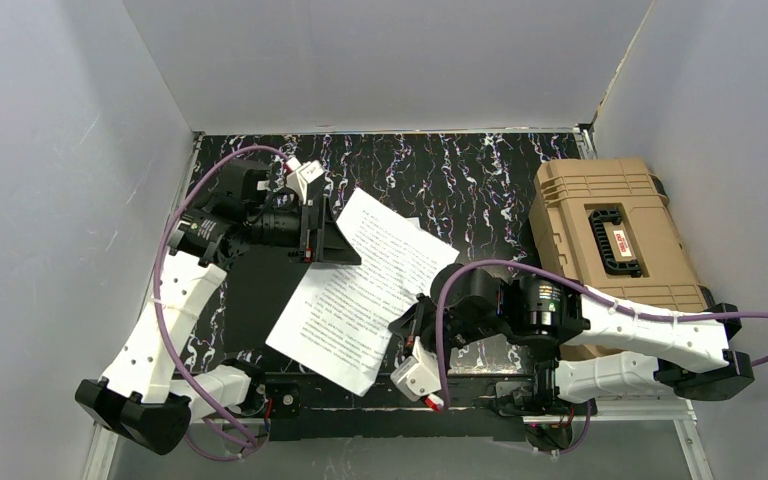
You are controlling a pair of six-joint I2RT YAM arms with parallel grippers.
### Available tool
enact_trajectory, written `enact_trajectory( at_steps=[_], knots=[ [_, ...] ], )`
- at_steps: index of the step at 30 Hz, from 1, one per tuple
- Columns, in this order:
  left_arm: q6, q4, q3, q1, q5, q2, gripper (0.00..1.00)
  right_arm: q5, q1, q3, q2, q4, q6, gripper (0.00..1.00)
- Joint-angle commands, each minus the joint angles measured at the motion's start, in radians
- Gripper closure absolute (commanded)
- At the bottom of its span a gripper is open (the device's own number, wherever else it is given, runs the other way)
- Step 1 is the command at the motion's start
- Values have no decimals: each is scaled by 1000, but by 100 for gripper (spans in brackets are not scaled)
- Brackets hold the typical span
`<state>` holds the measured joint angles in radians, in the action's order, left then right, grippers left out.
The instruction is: Put the files into the folder
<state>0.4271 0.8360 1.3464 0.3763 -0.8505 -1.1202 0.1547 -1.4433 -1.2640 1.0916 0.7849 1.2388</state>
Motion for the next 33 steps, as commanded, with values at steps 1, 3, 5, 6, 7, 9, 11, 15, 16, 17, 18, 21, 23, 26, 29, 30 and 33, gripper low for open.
enact_trajectory(
  at_steps=[1, 3, 5, 6, 7, 9, 11, 15, 16, 17, 18, 21, 23, 26, 29, 30, 33],
  knots=[
    [7, -26, -15, 1, -103, 28, 29, -58, -9, -19, -26, -18, 44, 99],
    [3, -26, -16, 0, -111, 31, 36, -60, -11, -11, -32, -23, 45, 99],
    [0, -25, -18, 2, -124, 31, 50, -67, -12, -3, -41, -28, 44, 99],
    [-1, -27, -19, 0, -125, 30, 58, -72, -11, 2, -46, -32, 44, 99],
    [-2, -27, -18, 1, -124, 28, 68, -78, -12, 7, -52, -38, 42, 99],
    [-1, -28, -15, 2, -131, 25, 85, -81, -12, 13, -60, -42, 37, 99],
    [5, -36, -11, 0, -140, 25, 100, -81, -12, 19, -67, -47, 32, 99],
    [21, -65, -10, 1, -131, 37, 100, -85, -11, 55, -93, -103, -1, 94],
    [31, -80, -15, 2, -128, 44, 100, -92, -12, 76, -109, -135, -19, 89],
    [34, -94, -20, 1, -126, 49, 100, -103, -11, 98, -125, -171, -40, 83],
    [37, -103, -22, 0, -116, 56, 100, -110, -11, 116, -140, -206, -60, 79],
    [46, -146, -33, 0, -93, 82, 100, -147, -12, 151, -165, -258, -127, 68],
    [44, -166, -35, 0, -72, 98, 100, -200, -12, 179, -175, -291, -165, 58],
    [20, -169, -30, 0, 0, 126, 100, -263, -12, 200, -168, -302, -225, 55],
    [-22, -147, -18, 1, 93, 157, 100, -317, -9, 232, -168, -353, -296, 50],
    [-35, -142, -15, 0, 121, 166, 100, -337, -10, 250, -174, -385, -321, 48],
    [-70, -142, -12, 0, 180, 198, 100, -391, -5, 294, -184, -472, -394, 41]
  ],
)
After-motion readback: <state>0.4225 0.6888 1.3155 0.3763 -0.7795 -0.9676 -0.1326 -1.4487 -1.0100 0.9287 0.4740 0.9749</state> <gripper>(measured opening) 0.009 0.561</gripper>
